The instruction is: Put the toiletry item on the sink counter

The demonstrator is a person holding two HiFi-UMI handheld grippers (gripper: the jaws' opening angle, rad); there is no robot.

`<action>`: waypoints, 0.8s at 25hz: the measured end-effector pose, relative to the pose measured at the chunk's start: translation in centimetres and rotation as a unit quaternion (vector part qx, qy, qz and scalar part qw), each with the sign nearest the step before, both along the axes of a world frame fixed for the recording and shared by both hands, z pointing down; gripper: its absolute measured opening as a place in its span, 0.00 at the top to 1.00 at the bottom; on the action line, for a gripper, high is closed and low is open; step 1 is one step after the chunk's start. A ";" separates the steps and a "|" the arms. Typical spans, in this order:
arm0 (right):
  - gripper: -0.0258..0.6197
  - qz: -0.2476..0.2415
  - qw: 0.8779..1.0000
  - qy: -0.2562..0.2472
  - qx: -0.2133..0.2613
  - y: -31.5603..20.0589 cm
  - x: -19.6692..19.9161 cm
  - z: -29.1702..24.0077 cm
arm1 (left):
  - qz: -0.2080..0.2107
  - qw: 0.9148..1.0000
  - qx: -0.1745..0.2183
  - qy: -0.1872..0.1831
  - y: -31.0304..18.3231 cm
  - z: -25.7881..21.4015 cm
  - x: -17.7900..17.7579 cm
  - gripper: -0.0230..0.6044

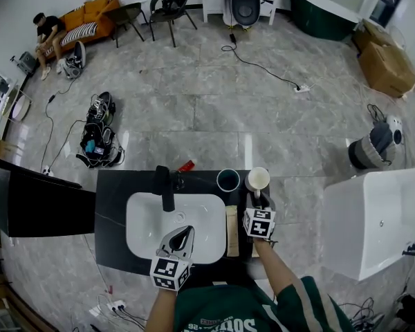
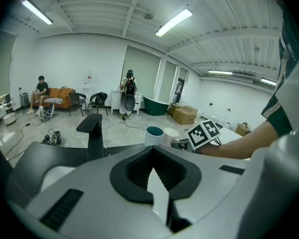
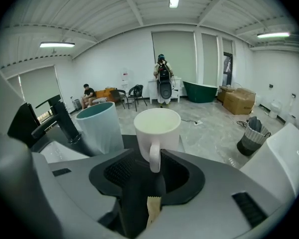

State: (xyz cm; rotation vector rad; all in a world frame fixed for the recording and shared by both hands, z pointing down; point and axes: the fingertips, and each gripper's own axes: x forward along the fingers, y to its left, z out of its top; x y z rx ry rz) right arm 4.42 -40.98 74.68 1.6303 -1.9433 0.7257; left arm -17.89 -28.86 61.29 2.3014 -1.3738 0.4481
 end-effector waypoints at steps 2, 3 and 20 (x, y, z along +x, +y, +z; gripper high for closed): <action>0.69 0.000 1.000 -0.009 0.002 0.3 0.0 -0.2 | 0.001 1.000 0.001 0.001 0.1 0.1 0.2 0.95; 0.69 0.001 1.000 -0.012 0.004 0.4 0.1 -0.4 | 0.002 1.000 0.003 0.001 0.2 0.1 0.3 0.95; 0.87 -0.070 0.997 -0.017 0.034 6.2 -0.6 -6.1 | -0.004 0.999 0.040 0.015 2.3 -2.6 2.0 0.95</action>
